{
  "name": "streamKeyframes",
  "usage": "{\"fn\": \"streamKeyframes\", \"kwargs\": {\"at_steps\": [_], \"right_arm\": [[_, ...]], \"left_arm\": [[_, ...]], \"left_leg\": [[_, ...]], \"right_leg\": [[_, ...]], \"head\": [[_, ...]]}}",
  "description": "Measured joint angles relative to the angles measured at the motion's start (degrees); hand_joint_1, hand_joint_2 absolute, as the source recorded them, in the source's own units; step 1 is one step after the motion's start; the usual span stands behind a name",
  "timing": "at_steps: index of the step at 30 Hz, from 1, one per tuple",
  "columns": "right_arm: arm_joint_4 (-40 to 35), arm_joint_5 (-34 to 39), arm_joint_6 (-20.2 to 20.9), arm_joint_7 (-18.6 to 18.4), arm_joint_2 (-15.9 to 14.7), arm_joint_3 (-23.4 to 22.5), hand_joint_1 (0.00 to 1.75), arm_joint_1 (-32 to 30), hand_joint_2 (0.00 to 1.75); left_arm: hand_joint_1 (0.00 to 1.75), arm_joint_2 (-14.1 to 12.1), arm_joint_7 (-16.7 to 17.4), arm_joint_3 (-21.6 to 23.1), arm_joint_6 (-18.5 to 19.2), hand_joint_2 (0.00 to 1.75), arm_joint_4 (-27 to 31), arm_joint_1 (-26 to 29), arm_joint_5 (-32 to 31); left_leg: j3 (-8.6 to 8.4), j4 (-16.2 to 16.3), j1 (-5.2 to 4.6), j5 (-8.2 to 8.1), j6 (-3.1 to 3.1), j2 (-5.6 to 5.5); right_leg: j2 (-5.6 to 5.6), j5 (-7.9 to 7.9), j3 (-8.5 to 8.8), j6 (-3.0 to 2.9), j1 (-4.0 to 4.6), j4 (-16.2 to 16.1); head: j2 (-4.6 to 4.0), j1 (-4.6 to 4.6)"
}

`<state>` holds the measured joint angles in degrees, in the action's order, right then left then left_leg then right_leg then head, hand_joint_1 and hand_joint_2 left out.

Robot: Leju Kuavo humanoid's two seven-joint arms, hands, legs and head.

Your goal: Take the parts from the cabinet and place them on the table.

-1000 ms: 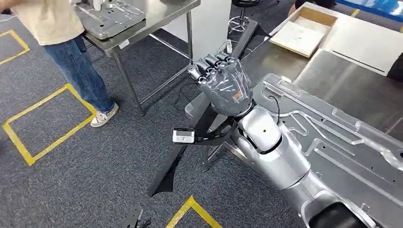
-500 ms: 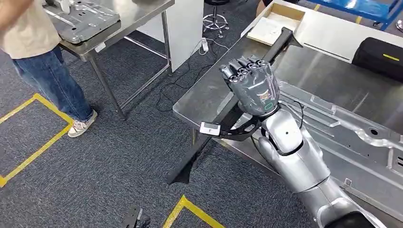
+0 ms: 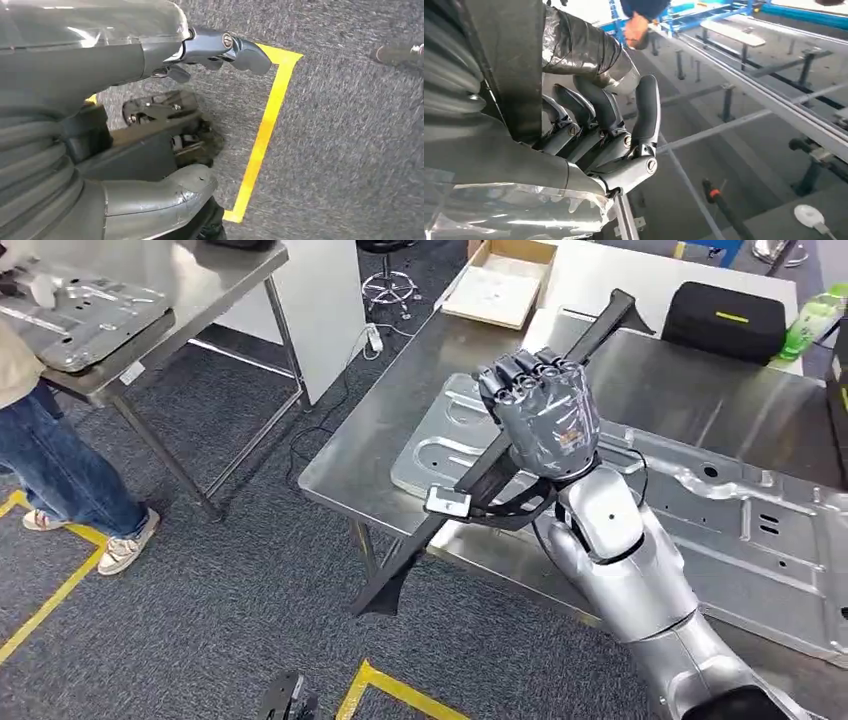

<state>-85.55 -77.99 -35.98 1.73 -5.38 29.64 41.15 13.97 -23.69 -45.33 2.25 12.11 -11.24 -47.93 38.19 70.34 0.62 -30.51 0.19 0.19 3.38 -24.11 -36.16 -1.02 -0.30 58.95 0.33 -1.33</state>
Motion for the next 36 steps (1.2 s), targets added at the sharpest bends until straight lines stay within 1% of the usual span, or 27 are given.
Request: {"fn": "streamKeyframes", "kwargs": {"at_steps": [1,2,3,6,7,8,9,10,12,13,14,16,17,18,22,23,24,25,27,28,29,30,31,32,33,34,36], "right_arm": [[0.00,-0.04,0.00,0.00,0.18,-0.02,1.75,0.11,1.75],[0.00,-0.13,0.00,0.00,0.37,-0.09,1.75,0.19,1.75],[0.00,-0.15,-0.02,-0.02,0.39,-0.15,1.75,0.35,1.75],[0.00,-0.15,-0.07,-0.02,0.50,-0.42,1.75,0.20,1.75],[0.00,-0.15,-0.07,-0.02,0.48,-0.52,1.75,0.30,1.75],[-0.02,-0.15,-0.09,-0.02,0.48,-0.74,1.75,0.18,1.75],[-0.04,-0.15,-0.09,-0.02,0.48,-0.90,1.75,0.52,1.75],[-0.02,-0.13,-0.09,-0.04,0.50,-0.94,1.75,0.76,1.75],[0.00,-0.15,-0.09,-0.04,0.52,-0.96,1.75,0.47,1.75],[0.02,-0.15,-0.09,-0.04,0.52,-0.96,1.75,0.32,1.75],[0.04,-0.15,-0.09,-0.04,0.52,-0.96,1.75,0.21,1.75],[0.04,-0.15,-0.09,-0.04,0.48,-1.11,1.75,0.28,1.75],[-0.04,-0.15,-0.09,-0.04,0.48,-1.27,1.75,0.39,1.75],[-0.04,-0.13,-0.09,-0.07,0.48,-1.29,1.75,0.54,1.75],[-0.09,0.26,-0.26,-0.28,0.50,-2.12,1.75,0.67,1.75],[-0.15,0.61,-0.35,-0.33,0.50,-2.51,1.75,0.68,1.75],[-0.15,0.85,-0.44,-0.41,0.46,-2.82,1.75,0.97,1.75],[-0.15,1.01,-0.55,-0.48,0.48,-2.95,1.75,1.13,1.75],[-0.02,1.20,-0.61,-0.48,0.48,-3.08,1.75,1.05,1.75],[0.19,1.42,-0.65,-0.50,0.46,-3.28,1.75,1.00,1.75],[0.37,1.57,-0.77,-0.50,0.39,-3.45,1.75,0.97,1.75],[0.52,1.68,-0.90,-0.55,0.35,-3.74,1.75,0.97,1.75],[0.57,1.77,-1.03,-0.59,0.35,-4.07,1.75,0.98,1.75],[0.57,1.79,-1.16,-0.59,0.33,-4.46,1.75,1.05,1.75],[0.65,1.79,-1.35,-0.59,0.29,-4.63,1.75,1.06,1.75],[0.77,1.77,-1.68,-0.57,0.22,-4.74,1.75,1.16,1.75],[0.92,1.49,-1.97,-0.42,0.17,-5.16,1.75,0.99,1.75]], "left_arm": [[0.00,-0.09,0.00,0.02,-0.07,1.75,0.00,-0.04,0.00],[0.00,-0.24,0.00,0.02,-0.11,1.75,0.00,-0.03,0.00],[0.00,-0.33,0.00,0.02,-0.18,1.75,0.00,-0.02,0.00],[0.00,-0.33,0.02,0.04,-0.24,1.75,0.00,0.02,-0.02],[0.00,-0.31,0.02,0.07,-0.26,1.75,0.00,-0.06,0.02],[0.00,-0.19,0.02,0.11,-0.26,1.75,0.00,-0.10,-0.02],[0.00,-0.20,-0.04,0.11,-0.26,1.75,0.00,-0.14,-0.02],[0.00,-0.20,-0.04,0.11,-0.26,1.75,0.00,-0.18,-0.02],[0.00,-0.22,-0.02,0.11,-0.26,1.75,0.00,0.11,0.00],[0.00,-0.24,-0.02,0.11,-0.26,1.75,0.00,0.13,-0.02],[0.00,-0.24,-0.02,0.11,-0.26,1.75,0.00,0.11,-0.02],[0.00,-0.22,-0.02,0.11,-0.26,1.75,0.00,0.03,-0.02],[0.00,-0.20,-0.02,0.13,-0.28,1.75,0.00,0.00,-0.02],[0.00,-0.22,-0.02,0.13,-0.37,1.75,0.00,-0.02,-0.04],[0.00,-0.17,-0.04,0.37,-0.61,1.75,0.00,-0.18,-0.48],[0.00,-0.20,-0.07,0.50,-0.59,1.75,0.00,-0.23,-0.52],[0.00,-0.20,-0.07,0.52,-0.57,1.75,0.00,-0.27,-0.52],[0.00,-0.20,-0.07,0.55,-0.42,1.75,0.00,-0.23,-0.52],[0.00,-0.22,-0.07,0.55,-0.17,1.75,0.00,-0.01,-0.52],[0.00,-0.22,-0.04,0.55,0.02,1.75,0.00,0.09,-0.52],[0.00,-0.22,-0.04,0.57,0.13,1.75,0.00,0.12,-0.52],[0.00,-0.22,-0.04,0.59,0.22,1.75,0.00,0.11,-0.52],[0.00,-0.22,-0.04,0.61,0.28,1.75,0.00,0.09,-0.52],[0.00,-0.22,-0.04,0.61,0.31,1.75,0.00,0.07,-0.52],[0.00,-0.28,-0.04,0.61,0.39,1.75,0.00,0.08,-0.52],[0.00,-0.31,-0.04,0.63,0.55,1.75,0.00,-0.02,-0.50],[0.00,-0.33,0.04,0.68,0.74,1.75,0.00,-0.12,-0.46]], "left_leg": [[-2.66,-5.88,0.00,3.10,0.40,-1.12],[-4.23,-10.04,0.06,4.25,0.87,-3.54],[-4.62,-10.66,0.22,3.88,1.11,-5.15],[-4.93,-11.33,-0.27,3.89,1.13,-3.80],[-5.20,-12.12,0.21,4.33,1.48,-3.14],[-5.52,-12.63,0.47,4.69,1.64,-2.19],[-5.66,-12.97,0.50,4.84,1.94,-1.86],[-5.62,-12.98,0.42,4.90,2.03,-1.07],[-5.51,-12.84,0.30,4.76,2.15,0.48],[-5.47,-12.78,0.29,4.71,2.11,1.09],[-5.48,-12.72,0.29,4.64,2.04,1.69],[-5.66,-12.56,0.30,4.36,1.91,2.66],[-5.89,-12.39,0.28,4.08,1.67,3.24],[-5.87,-12.37,-0.15,3.90,1.40,3.69],[-6.21,-12.35,-0.44,3.65,0.33,5.42],[-5.90,-11.88,-0.14,2.91,-0.16,4.17],[-5.27,-9.97,0.00,1.45,-0.21,2.22],[-3.39,-5.76,0.01,-0.90,-0.28,0.94],[0.97,3.42,0.02,-4.66,-0.51,0.30],[2.60,6.44,0.02,-5.08,-0.49,0.29],[2.63,5.99,0.03,-3.76,-0.41,0.27],[1.31,2.78,0.03,-1.35,-0.25,0.15],[-0.74,-1.73,0.03,1.23,-0.02,-0.04],[-3.35,-7.67,0.03,4.21,0.34,-0.96],[-4.50,-10.21,0.00,3.97,0.84,-1.62],[-4.83,-11.57,-0.02,3.94,0.74,-1.72],[-4.59,-11.21,-0.36,4.07,1.02,-1.61]], "right_leg": [[0.76,-0.01,0.04,0.01,0.01,0.13],[1.27,-0.02,-0.07,0.05,-0.08,0.20],[1.77,0.11,-0.41,0.47,0.10,0.31],[3.42,0.75,-1.00,1.71,-0.72,-0.03],[4.13,0.93,-1.05,2.21,-0.27,-0.19],[2.68,0.25,-1.15,2.25,-0.31,0.45],[0.11,-1.22,-2.00,2.46,-0.01,2.29],[-1.79,-3.73,-4.03,2.69,-0.09,6.56],[-3.02,-7.37,-8.30,2.99,-0.34,15.61],[-3.14,-7.40,-9.12,3.11,-0.51,17.28],[-3.27,-5.99,-8.39,3.17,-0.62,15.93],[-3.86,-1.81,-4.05,2.97,-0.62,8.10],[-5.42,0.69,-0.26,2.58,-0.41,1.33],[-7.06,-0.49,0.39,2.08,0.38,-0.12],[-4.89,0.09,-0.10,1.02,0.43,-0.39],[-4.59,0.36,0.27,0.62,-0.17,-0.83],[-4.13,0.44,0.27,0.23,-0.22,-0.88],[-3.70,0.49,0.19,-0.10,-0.22,-0.88],[-2.46,0.51,0.07,-0.18,-0.13,-0.79],[-1.74,0.51,-0.02,-0.18,-0.07,-0.64],[-1.03,0.50,-0.04,-0.18,-0.07,-0.47],[-0.34,0.48,-0.06,-0.19,-0.06,-0.30],[0.20,0.42,-0.04,-0.14,-0.05,-0.14],[0.71,0.34,-0.05,-0.02,-0.06,0.06],[0.88,0.30,-0.19,0.05,-0.13,0.13],[1.57,0.33,-0.57,0.40,0.21,0.56],[1.79,0.77,-0.92,1.19,-0.28,0.13]], "head": [[0.00,0.00],[0.00,-0.02],[0.00,-0.07],[0.00,0.04],[0.00,-0.04],[0.00,0.00],[0.00,-0.54],[0.00,-0.48],[0.00,-0.50],[0.00,-0.46],[0.00,-0.50],[0.00,-0.52],[0.00,-0.50],[0.00,-0.48],[0.00,-0.46],[0.00,-0.46],[0.00,-0.48],[0.00,-0.41],[0.00,-0.42],[0.00,-0.41],[0.00,-0.44],[0.00,-0.42],[0.00,-0.42],[0.00,-0.42],[0.00,-0.44],[0.00,-0.46],[0.00,-0.41]]}}
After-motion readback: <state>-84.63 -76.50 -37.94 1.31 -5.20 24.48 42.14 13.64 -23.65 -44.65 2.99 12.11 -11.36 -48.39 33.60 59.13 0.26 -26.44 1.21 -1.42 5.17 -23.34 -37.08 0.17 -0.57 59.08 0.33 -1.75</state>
